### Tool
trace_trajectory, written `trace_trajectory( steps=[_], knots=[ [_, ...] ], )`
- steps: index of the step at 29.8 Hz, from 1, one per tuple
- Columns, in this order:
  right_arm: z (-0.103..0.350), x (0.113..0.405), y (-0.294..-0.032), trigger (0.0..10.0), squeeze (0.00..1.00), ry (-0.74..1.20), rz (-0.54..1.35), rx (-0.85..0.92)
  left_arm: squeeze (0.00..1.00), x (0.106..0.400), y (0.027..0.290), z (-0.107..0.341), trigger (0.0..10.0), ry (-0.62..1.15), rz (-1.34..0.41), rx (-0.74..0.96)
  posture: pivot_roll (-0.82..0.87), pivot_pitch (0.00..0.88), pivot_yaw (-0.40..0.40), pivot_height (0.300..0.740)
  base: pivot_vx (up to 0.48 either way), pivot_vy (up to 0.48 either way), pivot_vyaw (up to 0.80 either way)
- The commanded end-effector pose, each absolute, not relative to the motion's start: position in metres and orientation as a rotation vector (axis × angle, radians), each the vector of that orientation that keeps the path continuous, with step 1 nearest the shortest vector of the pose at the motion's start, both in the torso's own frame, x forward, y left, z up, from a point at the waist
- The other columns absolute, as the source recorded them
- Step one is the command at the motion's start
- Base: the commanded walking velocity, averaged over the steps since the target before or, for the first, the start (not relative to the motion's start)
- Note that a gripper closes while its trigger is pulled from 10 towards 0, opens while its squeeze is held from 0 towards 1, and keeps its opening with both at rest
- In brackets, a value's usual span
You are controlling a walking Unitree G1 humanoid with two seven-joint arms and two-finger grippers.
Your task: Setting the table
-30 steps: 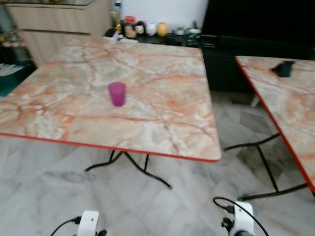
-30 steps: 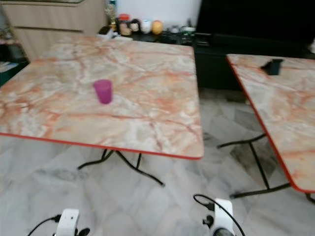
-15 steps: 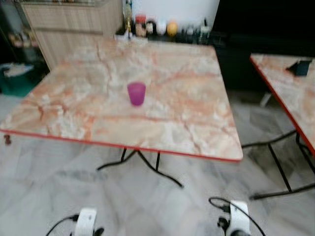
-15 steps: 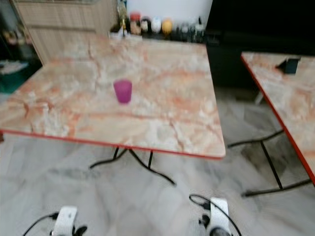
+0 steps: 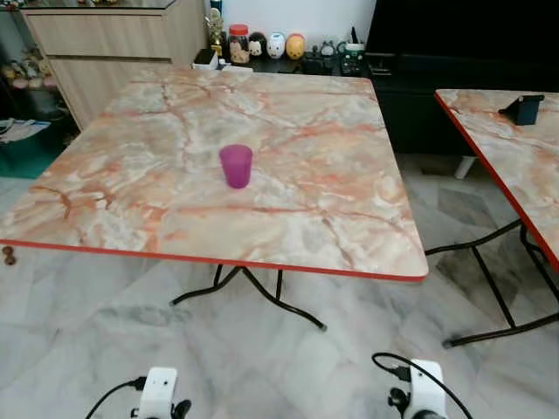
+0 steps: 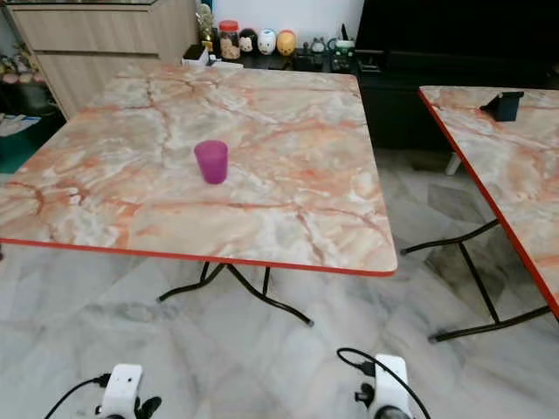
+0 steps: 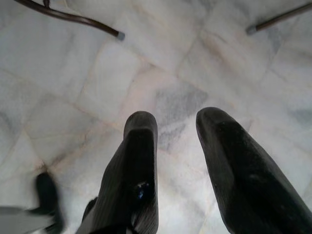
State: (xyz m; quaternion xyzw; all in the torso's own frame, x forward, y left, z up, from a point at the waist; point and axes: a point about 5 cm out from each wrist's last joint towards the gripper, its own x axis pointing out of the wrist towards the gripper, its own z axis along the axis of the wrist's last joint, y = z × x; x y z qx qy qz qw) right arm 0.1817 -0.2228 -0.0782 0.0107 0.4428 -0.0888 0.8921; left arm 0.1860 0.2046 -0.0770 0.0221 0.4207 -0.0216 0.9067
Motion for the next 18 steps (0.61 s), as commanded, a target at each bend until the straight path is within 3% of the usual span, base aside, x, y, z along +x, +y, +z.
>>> trace_trajectory(
  steps=[1,9,18],
  knots=[
    [-0.0797,0.1814,-0.2169,10.0,0.00,0.926,-0.164,0.026,0.00,0.1816,0.2089,-0.0786,10.0,0.888,-0.036,0.049,0.09,0.000,-0.024,0.727,0.000,0.356,0.00],
    [-0.0800,0.1812,-0.2166,10.0,0.00,0.931,-0.160,0.022,0.00,0.1791,0.2089,-0.0800,10.0,0.900,-0.037,0.049,0.09,0.000,-0.025,0.727,0.000,0.314,0.00],
    [-0.0805,0.1805,-0.2157,10.0,0.00,0.933,-0.157,0.023,0.00,0.1773,0.2085,-0.0807,10.0,0.901,-0.043,0.053,0.09,0.000,-0.026,0.727,0.000,0.000,0.00]
  ],
)
